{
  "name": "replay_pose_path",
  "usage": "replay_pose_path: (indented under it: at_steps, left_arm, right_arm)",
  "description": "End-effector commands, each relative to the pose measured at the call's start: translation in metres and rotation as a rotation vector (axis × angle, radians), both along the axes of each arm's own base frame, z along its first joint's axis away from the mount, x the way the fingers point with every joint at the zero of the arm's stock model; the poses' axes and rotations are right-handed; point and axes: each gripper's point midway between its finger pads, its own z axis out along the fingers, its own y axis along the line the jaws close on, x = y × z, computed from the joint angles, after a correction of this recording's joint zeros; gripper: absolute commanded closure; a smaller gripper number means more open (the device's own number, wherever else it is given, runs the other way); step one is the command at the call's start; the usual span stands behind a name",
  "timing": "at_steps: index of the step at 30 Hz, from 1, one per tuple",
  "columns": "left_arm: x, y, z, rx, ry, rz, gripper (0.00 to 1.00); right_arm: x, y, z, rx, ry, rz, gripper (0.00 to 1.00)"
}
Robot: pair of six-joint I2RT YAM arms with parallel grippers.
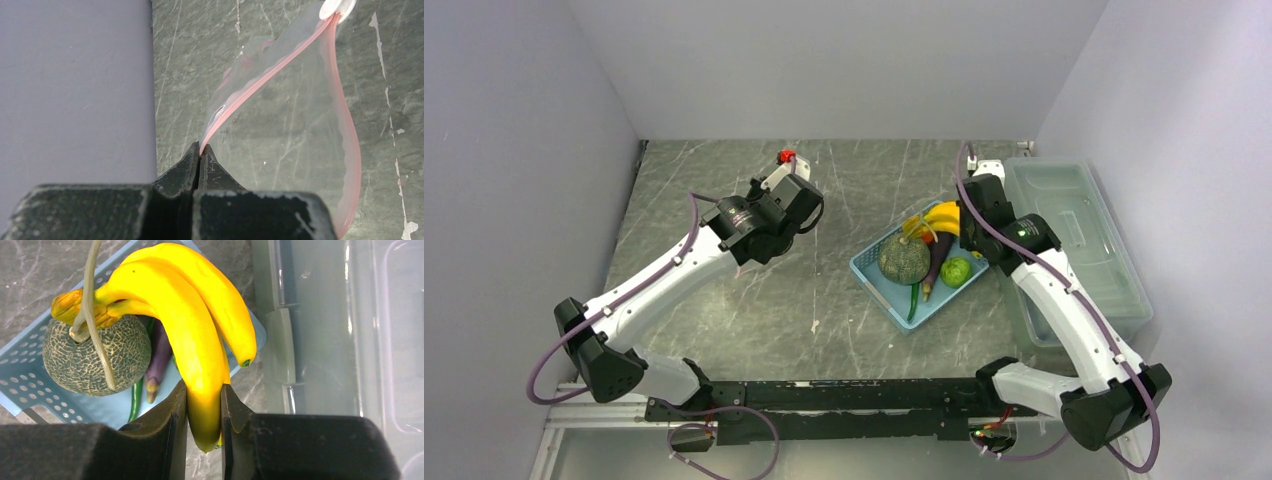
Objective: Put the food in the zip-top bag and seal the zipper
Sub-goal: Pick up the fake fruit from the bin, then place the fake fruit in the zipper food storage bag.
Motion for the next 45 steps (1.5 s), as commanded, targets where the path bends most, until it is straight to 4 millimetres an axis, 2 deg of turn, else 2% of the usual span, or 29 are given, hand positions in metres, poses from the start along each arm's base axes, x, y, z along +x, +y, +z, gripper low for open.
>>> replay_pose_path:
  at_steps: [1,12,18,24,31,37,45]
  left_arm:
    - [-0.003,0.002,0.01,-0.044,-0.041,0.007,1.0]
    - [-0.002,0.001,0.007,-0.042,-0.038,-0.002,1.0]
    - [-0.003,0.003,0.005,-0.035,-0.036,0.0,1.0]
    - [-0.004,0.004,0.006,-0.042,-0.041,-0.001,1.0]
    - [-0.006,0.006,0.006,-0.04,-0.04,0.001,1.0]
    - [-0.006,0.006,0.005,-0.046,-0.039,0.001,1.0]
    - [-0.007,0.004,0.006,-0.058,-0.031,-0.006,1.0]
  right_arm:
    - [-0.002,-0.015,0.023,-0.073,-0.012,-0.018,1.0]
    - [-0.012,-0.045,0.029,-0.333,0.052,-0.1,1.0]
    - [-0.01,-0.047,0.037,-0.486,0.063,-0.117,1.0]
    - [-0.003,-0.038,0.054,-0.619,0.03,-0.118,1.0]
    - [-0.002,-0.038,0.072,-0.763,0.009,-0.133,1.0]
    - [0.003,-0.033,0.086,-0.746,-0.033,-0.134,1.0]
    - [0.015,-0.008,0.102,-0.491,-0.159,-0.063,1.0]
